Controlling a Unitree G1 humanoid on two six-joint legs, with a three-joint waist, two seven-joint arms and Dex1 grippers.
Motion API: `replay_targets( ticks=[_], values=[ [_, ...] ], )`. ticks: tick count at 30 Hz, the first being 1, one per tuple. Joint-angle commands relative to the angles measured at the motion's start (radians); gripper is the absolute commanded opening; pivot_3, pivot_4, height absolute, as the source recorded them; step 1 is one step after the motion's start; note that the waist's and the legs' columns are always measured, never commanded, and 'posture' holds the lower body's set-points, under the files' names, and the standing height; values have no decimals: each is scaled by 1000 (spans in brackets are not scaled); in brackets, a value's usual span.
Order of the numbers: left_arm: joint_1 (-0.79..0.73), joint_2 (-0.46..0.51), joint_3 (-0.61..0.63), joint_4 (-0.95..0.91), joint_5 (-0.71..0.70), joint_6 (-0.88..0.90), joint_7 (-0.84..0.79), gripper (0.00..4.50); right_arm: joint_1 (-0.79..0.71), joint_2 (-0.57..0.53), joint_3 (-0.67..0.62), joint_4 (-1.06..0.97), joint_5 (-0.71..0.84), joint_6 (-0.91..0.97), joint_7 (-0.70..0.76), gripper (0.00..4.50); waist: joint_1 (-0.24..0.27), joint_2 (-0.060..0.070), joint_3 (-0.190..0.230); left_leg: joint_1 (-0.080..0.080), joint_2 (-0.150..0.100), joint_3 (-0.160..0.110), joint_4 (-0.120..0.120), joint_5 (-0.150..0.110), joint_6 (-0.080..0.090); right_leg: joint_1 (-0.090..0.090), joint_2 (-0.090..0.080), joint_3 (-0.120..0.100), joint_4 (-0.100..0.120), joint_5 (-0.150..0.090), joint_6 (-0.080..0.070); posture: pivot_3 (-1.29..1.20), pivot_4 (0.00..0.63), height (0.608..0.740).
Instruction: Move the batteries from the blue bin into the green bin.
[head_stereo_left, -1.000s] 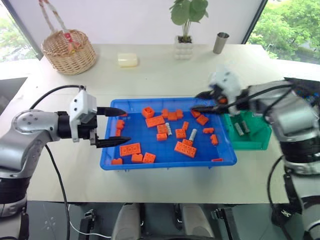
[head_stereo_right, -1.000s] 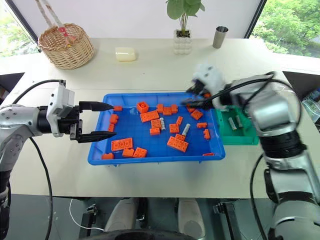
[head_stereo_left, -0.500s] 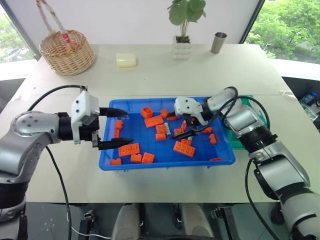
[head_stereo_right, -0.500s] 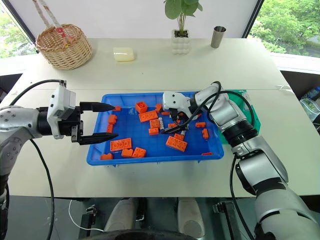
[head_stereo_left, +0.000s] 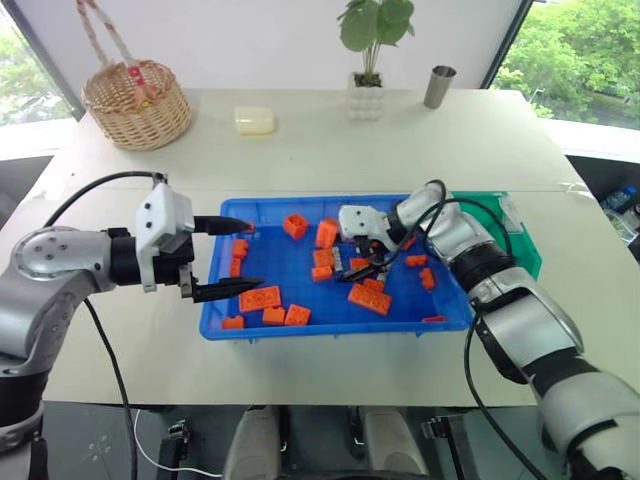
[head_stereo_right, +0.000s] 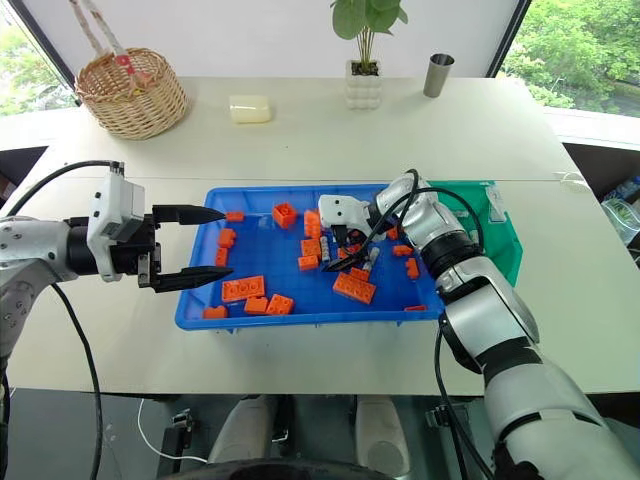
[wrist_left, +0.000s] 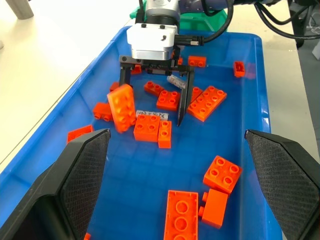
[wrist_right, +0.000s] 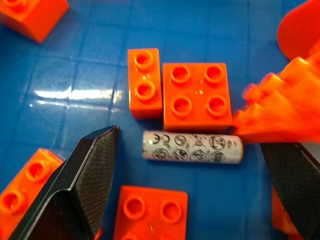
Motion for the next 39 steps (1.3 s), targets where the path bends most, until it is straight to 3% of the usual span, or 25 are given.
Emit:
replay_targets(
  ticks=[1, 3, 5, 13, 17, 22, 27, 30, 31, 32, 39],
  values=[
    [-22, 9, 13, -13, -8, -12, 1, 4500, -12, 9, -20, 24, -16, -15, -2, 4219, 0, 0, 0, 0, 0, 0, 0, 0, 0, 0, 0, 0, 0, 0, 0, 0, 150, 736],
    [-30, 6, 5, -7, -5, -15, -1, 4500, -8, 2, -40, -3, 3, -1, 13, 3701, 0, 0, 0, 1, 0, 0, 0, 0, 0, 1, 0, 0, 0, 0, 0, 0, 150, 736],
    [-37, 3, -3, -1, -1, -18, -4, 4500, -2, -12, -57, -46, 13, 22, 17, 2748, 0, 0, 0, 1, 0, 0, 0, 0, 0, 1, 0, 0, 0, 0, 0, 0, 150, 736],
    [-74, -5, -36, 40, 15, -44, -23, 4500, 123, -203, -210, -557, 133, 327, 36, 2748, 8, 1, 0, 0, 0, -1, 0, 0, 0, 0, -1, 0, 0, 0, 0, 0, 150, 736],
    [-82, -16, -54, 59, 23, -59, -35, 4500, 230, -357, -401, -833, 221, 594, -44, 2748, 9, 0, 0, 0, 0, -1, 0, 0, 0, 0, -1, 0, 0, 0, 0, 0, 150, 736],
    [-99, -35, -85, 95, 37, -81, -61, 4500, 409, -538, -616, -933, 244, 752, -163, 2748, 12, -1, 0, 0, -1, 0, 0, 0, 0, 1, -2, 0, -2, -1, -2, 0, 150, 736],
    [-148, -65, -128, 142, 59, -105, -82, 4500, 601, -597, -718, -990, 278, 846, -231, 2748, 5, -1, 0, 0, 0, 1, 0, 0, 0, 1, -2, 0, -2, -2, -3, 0, 150, 736],
    [-180, -86, -150, 166, 68, -113, -89, 4500, 632, -587, -710, -995, 269, 860, -308, 3672, 0, 0, 0, 1, 0, 0, 0, 0, 0, 1, -1, 0, -2, -1, -2, 0, 150, 736],
    [-188, -91, -156, 170, 70, -115, -91, 4500, 625, -587, -700, -986, 264, 852, -328, 4313, 0, 0, 0, 1, 0, 0, 0, 0, 0, 0, -1, 1, -1, -1, -2, 0, 150, 736],
    [-193, -95, -159, 174, 72, -117, -93, 4500, 616, -588, -693, -981, 266, 845, -339, 4460, 1, 0, 0, 1, 0, 0, 0, 0, 0, 0, -1, 2, -1, -1, -2, 0, 150, 736],
    [-196, -101, -156, 186, 84, -126, -107, 4500, 531, -601, -598, -1063, 362, 820, -254, 4460, 6, 0, 0, 1, 0, 0, 0, 0, 0, 0, 0, 1, -2, -1, -2, 0, 150, 736]
  ],
)
